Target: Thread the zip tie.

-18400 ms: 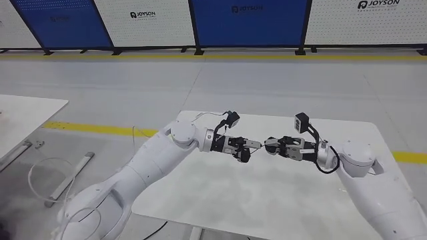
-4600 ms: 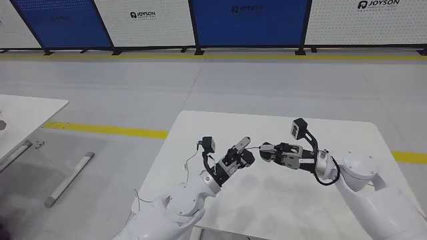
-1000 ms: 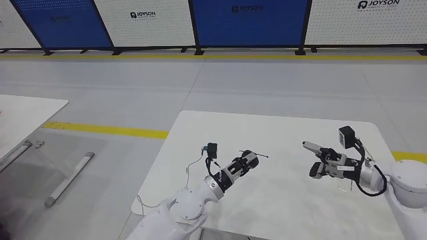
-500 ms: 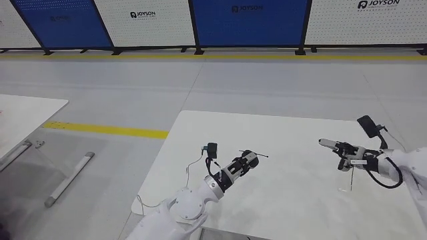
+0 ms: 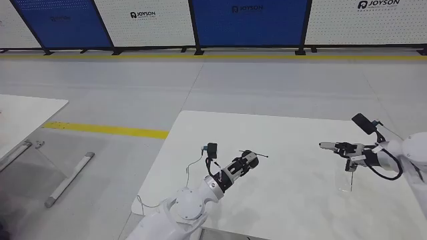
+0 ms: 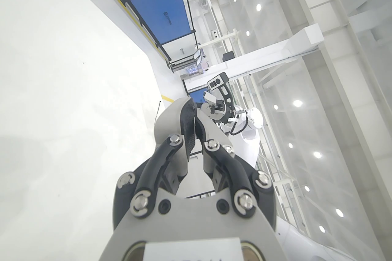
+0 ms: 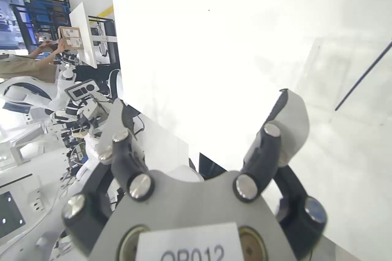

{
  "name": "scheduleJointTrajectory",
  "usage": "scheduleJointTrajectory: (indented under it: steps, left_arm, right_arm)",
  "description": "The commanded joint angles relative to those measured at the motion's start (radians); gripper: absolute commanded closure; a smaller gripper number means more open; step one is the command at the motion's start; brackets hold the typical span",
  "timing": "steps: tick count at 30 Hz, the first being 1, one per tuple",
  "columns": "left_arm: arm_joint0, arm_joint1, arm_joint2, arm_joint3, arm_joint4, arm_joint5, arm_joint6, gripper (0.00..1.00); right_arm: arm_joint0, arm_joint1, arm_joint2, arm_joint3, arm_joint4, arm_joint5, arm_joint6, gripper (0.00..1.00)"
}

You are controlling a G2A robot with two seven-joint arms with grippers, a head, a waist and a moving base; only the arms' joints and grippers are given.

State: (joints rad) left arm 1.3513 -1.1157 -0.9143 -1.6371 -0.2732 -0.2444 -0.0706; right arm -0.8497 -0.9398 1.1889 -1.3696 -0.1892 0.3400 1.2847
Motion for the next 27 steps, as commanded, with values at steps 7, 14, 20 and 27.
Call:
scheduleJointTrajectory:
  steps: [7,14,20,27]
  left_arm:
    - [0.0,0.0,0.0,0.0,0.0,0.0,0.0,1.0]
    - [0.0,0.0,0.0,0.0,0.0,0.0,0.0,1.0]
    - [0.0,0.0,0.0,0.0,0.0,0.0,0.0,1.0]
    - [0.0,0.0,0.0,0.0,0.0,0.0,0.0,1.0]
  right_arm:
    - [-0.01,0.009,-0.034,-0.062,-0.152,0.0,0.039,0.0]
    - [0.068,-0.021,-0.089,0.046,-0.204,0.0,0.105,0.0]
    - [0.077,-0.025,-0.095,0.063,-0.209,0.0,0.105,0.0]
    - [0.062,-0.016,-0.096,0.051,-0.269,-0.036,0.089,0.0]
